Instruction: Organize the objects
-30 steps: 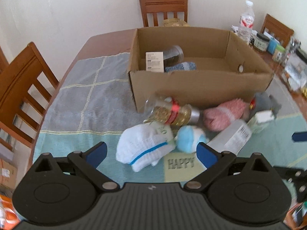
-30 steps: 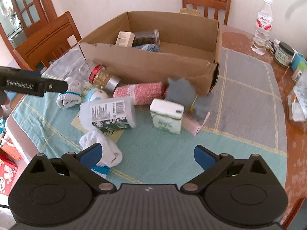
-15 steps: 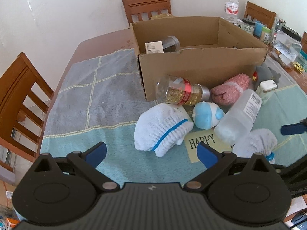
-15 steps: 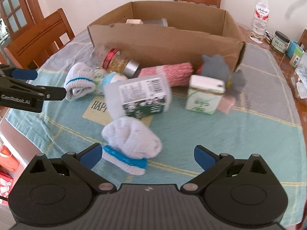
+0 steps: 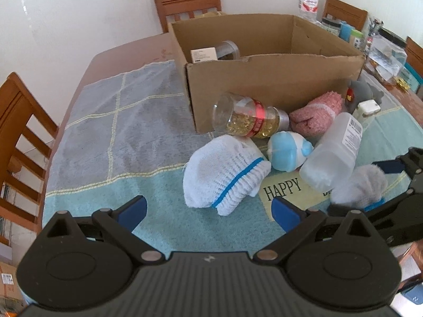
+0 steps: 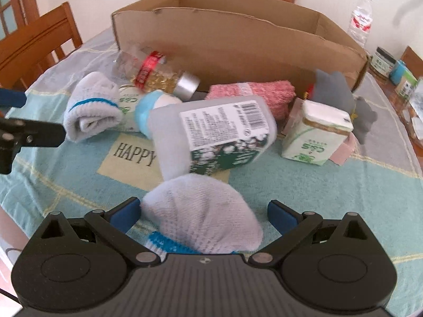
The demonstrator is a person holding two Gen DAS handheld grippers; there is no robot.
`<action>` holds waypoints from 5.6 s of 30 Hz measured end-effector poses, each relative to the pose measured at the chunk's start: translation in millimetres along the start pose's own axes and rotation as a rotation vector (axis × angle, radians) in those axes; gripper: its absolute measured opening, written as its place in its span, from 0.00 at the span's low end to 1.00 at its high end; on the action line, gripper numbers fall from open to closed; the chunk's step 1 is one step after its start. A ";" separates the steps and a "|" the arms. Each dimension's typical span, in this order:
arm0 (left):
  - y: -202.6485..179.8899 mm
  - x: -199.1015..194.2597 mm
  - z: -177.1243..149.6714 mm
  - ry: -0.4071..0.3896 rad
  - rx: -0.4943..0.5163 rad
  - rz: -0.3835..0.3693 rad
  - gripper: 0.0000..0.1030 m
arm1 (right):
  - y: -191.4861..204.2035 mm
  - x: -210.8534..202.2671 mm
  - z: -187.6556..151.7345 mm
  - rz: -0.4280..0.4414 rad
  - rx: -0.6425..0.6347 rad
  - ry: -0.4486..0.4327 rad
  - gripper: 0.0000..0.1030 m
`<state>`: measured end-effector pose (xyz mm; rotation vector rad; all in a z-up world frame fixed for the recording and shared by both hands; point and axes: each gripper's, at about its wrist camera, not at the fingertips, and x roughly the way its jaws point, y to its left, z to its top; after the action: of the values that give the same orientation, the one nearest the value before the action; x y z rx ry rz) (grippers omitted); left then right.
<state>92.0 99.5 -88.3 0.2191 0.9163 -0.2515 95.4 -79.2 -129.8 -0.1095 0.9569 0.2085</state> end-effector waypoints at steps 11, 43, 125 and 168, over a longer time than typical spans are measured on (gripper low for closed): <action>-1.8 25.4 9.6 0.004 0.141 -0.042 0.97 | -51.6 -11.4 -20.1 -0.047 0.061 0.019 1.00; -12.5 48.1 4.2 0.029 0.340 -0.276 0.98 | -51.4 -12.6 -22.8 -0.036 0.038 -0.010 1.00; -17.7 -32.2 129.0 -0.060 0.085 -0.235 0.84 | -92.5 -94.8 77.9 0.105 -0.087 -0.057 0.73; -77.6 66.1 255.3 -0.078 0.131 -0.079 0.98 | -149.4 -67.7 134.0 -0.062 -0.075 -0.123 1.00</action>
<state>298.9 -56.7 3.1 0.2922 0.8331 -0.3918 198.2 -208.7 2.6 -0.1926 0.8228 0.1921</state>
